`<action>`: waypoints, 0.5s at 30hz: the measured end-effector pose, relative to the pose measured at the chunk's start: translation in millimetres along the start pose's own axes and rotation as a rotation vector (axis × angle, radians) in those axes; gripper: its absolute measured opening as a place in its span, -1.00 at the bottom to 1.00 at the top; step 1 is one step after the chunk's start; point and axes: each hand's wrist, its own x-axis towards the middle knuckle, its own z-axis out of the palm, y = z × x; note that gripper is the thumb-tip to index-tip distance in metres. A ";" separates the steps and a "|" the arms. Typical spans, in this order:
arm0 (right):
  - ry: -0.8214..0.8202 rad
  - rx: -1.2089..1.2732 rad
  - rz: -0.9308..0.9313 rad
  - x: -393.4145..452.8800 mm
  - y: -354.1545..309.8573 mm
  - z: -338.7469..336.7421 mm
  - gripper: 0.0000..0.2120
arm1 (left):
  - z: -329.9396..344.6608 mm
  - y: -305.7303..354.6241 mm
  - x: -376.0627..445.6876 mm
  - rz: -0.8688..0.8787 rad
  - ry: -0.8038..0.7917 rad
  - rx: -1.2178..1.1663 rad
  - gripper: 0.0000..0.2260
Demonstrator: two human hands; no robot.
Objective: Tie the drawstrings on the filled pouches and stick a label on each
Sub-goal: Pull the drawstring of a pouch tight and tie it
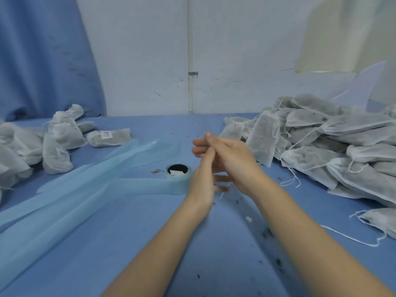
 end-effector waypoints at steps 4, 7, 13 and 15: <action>0.129 -0.020 -0.006 -18.9 -0.3 -44.0 -0.72 | 22.3 -11.5 8.9 -0.055 -0.034 0.251 -0.71; 0.244 -0.112 -0.009 -29.9 9.6 -71.1 -0.75 | 47.2 -19.3 26.0 0.032 -0.086 0.516 -0.71; 0.405 -0.126 0.013 -35.2 28.3 -112.8 -0.73 | 87.4 -29.0 76.5 0.157 0.069 0.854 -0.78; 0.444 -0.096 0.014 -32.7 30.0 -120.0 -0.74 | 94.6 -31.6 92.6 0.140 0.109 0.933 -0.70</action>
